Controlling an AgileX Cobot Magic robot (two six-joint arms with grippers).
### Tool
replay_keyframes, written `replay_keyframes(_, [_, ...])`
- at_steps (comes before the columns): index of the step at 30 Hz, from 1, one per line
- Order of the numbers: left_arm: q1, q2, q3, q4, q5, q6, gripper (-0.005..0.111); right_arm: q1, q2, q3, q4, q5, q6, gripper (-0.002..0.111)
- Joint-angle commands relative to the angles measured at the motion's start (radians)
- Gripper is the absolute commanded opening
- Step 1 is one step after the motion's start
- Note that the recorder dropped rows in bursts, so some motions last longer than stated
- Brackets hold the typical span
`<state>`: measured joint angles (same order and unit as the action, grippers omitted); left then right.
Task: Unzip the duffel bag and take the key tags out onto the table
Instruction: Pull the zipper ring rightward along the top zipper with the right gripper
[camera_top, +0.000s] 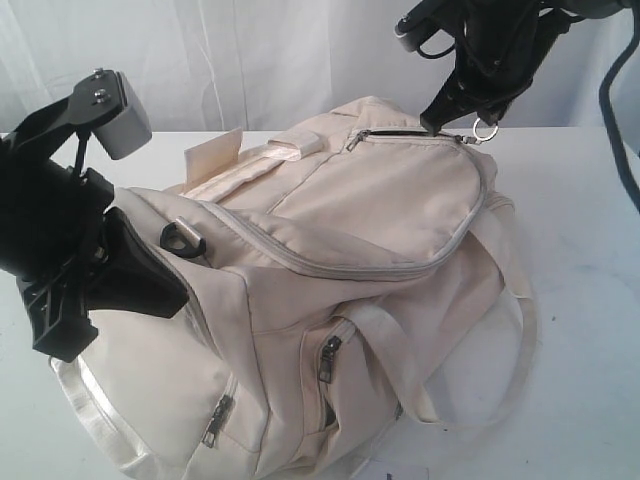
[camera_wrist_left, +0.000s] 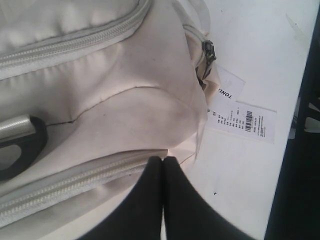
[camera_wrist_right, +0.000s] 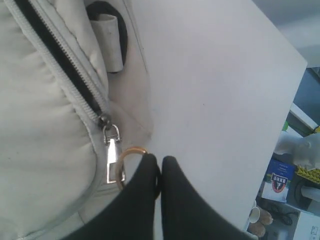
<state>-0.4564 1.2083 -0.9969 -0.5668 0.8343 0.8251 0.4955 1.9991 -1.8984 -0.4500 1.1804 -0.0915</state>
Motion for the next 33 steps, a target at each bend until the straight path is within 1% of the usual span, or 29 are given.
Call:
replay_keyframes(1, [-0.010,-0.004,-0.005,-0.024,0.022,0.002,0.000,-0.007,-0.020,0.003,-0.058,0.041,0.005,0.000])
replay_keyframes(14, [-0.010,-0.004,-0.005,-0.024,0.022,0.002,0.000,-0.007,-0.108,0.003,-0.039,0.041,0.010,0.000])
replay_keyframes(22, [-0.010,-0.004,-0.005,-0.024,0.022,0.002,0.000,-0.007,-0.130,0.003,0.034,0.041,0.017,0.000])
replay_keyframes(33, [-0.010,-0.004,-0.005,-0.023,0.024,0.004,0.000,-0.007,-0.150,0.025,0.034,0.041,0.017,0.000])
